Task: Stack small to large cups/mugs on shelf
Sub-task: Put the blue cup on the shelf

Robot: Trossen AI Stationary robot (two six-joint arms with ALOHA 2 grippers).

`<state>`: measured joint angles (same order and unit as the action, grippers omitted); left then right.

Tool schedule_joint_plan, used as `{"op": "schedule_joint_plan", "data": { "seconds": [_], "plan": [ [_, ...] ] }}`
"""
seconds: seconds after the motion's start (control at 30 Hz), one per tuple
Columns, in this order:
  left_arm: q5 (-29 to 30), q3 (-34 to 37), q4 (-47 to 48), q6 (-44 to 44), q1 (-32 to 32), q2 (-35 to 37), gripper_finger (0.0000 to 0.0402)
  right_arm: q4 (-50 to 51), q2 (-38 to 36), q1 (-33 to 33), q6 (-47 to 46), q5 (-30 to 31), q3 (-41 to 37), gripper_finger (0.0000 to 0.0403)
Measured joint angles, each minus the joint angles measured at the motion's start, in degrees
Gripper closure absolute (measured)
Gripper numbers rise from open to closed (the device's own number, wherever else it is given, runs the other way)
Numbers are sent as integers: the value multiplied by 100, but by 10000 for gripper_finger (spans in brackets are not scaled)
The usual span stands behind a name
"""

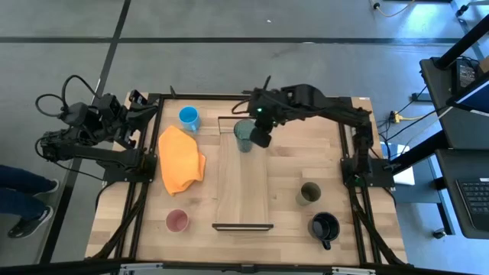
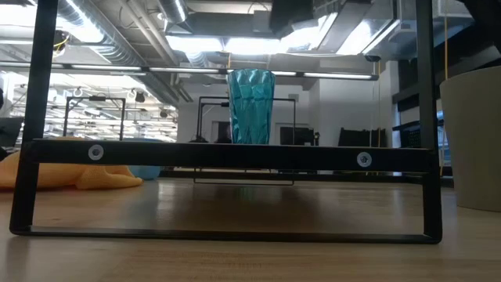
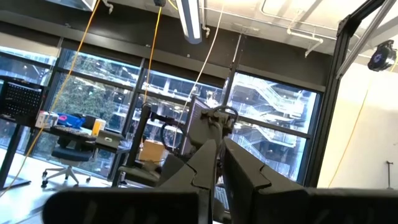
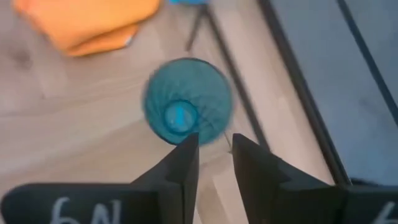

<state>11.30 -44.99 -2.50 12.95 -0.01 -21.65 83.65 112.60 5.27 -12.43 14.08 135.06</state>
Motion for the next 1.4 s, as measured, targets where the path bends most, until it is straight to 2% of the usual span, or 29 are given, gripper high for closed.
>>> {"op": "schedule_joint_plan", "data": {
  "seconds": [0.17, 0.3, 0.5, 0.77, 1.0, 1.13, 1.4],
  "plan": [
    [1, 0, 1, 1, -1, 1, 379, 96, -221, -56, -284, -352, -2, 306],
    [-1, 0, 4, 0, -2, 0, 379, -7, -312, -173, -937, -494, -2, 306],
    [2, 0, 3, 0, -1, 0, 379, -524, -343, -377, -827, -946, -7, 306],
    [1, 0, 4, 0, -1, 1, 379, -1038, -370, -467, -804, -1890, -9, 306],
    [-1, 0, 4, 0, 0, 0, 379, -1498, -448, -480, -947, -3099, -11, 306],
    [0, 0, 5, 0, -2, 0, 379, -1849, -470, -511, -1105, -3266, -9, 306],
    [1, 0, 4, 1, 0, 0, 379, -3792, -468, -575, -1767, -3550, -9, 306]
  ]
}}
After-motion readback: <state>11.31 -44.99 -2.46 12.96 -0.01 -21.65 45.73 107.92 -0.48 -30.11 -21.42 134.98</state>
